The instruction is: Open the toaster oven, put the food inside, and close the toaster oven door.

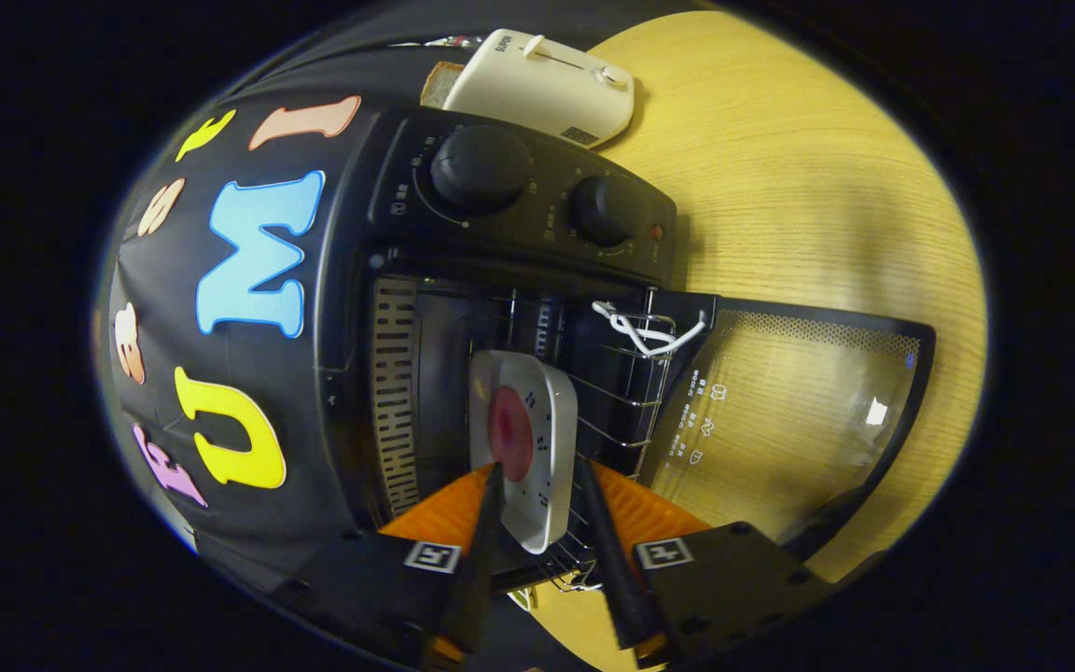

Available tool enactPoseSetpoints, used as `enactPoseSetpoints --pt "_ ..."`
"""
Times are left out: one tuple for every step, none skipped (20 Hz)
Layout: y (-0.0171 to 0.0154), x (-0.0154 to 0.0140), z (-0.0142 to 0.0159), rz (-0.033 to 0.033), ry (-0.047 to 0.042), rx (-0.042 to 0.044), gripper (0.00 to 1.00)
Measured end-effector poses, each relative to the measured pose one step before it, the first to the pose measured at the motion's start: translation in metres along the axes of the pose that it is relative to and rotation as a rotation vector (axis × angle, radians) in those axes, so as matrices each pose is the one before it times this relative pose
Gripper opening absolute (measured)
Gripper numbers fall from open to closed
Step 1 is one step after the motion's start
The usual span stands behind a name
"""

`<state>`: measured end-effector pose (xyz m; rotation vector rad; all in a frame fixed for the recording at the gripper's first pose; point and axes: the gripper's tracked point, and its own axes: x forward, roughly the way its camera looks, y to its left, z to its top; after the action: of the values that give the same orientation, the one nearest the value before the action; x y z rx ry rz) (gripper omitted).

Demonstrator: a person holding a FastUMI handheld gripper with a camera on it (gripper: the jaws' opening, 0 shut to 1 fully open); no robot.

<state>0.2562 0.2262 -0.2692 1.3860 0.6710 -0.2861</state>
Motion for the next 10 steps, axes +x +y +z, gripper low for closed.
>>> enactPoseSetpoints --pt "0.00130 -0.00663 -0.00292 0.00421 0.01255 -0.02924 0.71" --pt "-0.00037 -0.00710 -0.00283 -0.00151 0.01210 -0.03740 0.77" --pt "-0.00109 -0.00649 -0.00211 -0.00174 0.00918 -0.04281 0.84" --pt "0.00009 -0.00909 -0.00219 0.00252 0.00386 -0.04476 0.90" --pt "-0.00036 -0.00843 -0.00091 0.00210 0.00238 -0.04635 0.97" --pt "0.00155 -0.00827 -0.00097 0.00959 0.00401 -0.04555 0.97" --pt "0.00415 -0.00833 -0.00271 0.01362 0.00542 -0.04374 0.97" --pt "0.00108 -0.00748 -0.00087 0.00538 0.00555 -0.04653 0.97" --pt "-0.00086 -0.00747 -0.00102 -0.00082 0.00566 -0.04968 0.97" --pt "-0.00040 -0.00648 -0.00209 0.00230 0.00728 -0.04893 0.97"
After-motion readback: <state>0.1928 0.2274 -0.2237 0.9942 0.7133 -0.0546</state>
